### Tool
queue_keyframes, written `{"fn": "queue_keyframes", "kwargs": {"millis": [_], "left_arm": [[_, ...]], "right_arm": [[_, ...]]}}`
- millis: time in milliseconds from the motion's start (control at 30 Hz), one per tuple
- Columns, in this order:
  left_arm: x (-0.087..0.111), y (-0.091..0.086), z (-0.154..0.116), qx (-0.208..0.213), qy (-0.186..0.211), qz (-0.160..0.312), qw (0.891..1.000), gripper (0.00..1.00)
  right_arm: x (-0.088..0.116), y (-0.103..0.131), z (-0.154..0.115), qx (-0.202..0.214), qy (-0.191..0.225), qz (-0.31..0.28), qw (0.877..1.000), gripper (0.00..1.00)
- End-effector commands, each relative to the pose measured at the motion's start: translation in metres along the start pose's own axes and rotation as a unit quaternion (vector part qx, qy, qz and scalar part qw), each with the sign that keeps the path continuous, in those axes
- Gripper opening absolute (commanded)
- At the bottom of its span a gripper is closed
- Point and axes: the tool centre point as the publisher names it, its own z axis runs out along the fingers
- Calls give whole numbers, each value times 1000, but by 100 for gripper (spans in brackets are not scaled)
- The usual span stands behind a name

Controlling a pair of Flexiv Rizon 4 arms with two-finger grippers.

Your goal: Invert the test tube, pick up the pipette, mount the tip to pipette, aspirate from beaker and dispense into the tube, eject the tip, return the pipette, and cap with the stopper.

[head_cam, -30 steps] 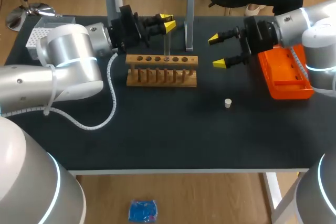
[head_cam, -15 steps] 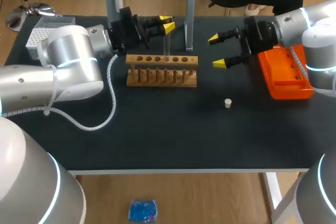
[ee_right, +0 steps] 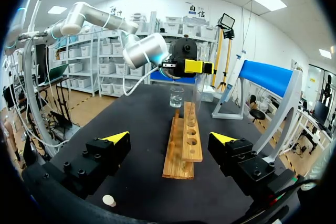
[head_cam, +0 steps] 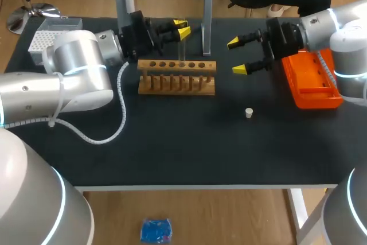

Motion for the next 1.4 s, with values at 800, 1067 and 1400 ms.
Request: {"fn": "queue_keyframes", "kwargs": {"millis": [800, 1067, 1400], "left_arm": [[-5, 17, -4, -54, 20, -2, 998, 0], [-6, 19, -7, -94, 39, -1, 995, 0], [-6, 26, -8, -126, 46, -4, 991, 0]], "right_arm": [[0, 0, 0, 0, 0, 0, 1000, 100], [0, 0, 0, 0, 0, 0, 1000, 100], [0, 0, 0, 0, 0, 0, 1000, 100]]}}
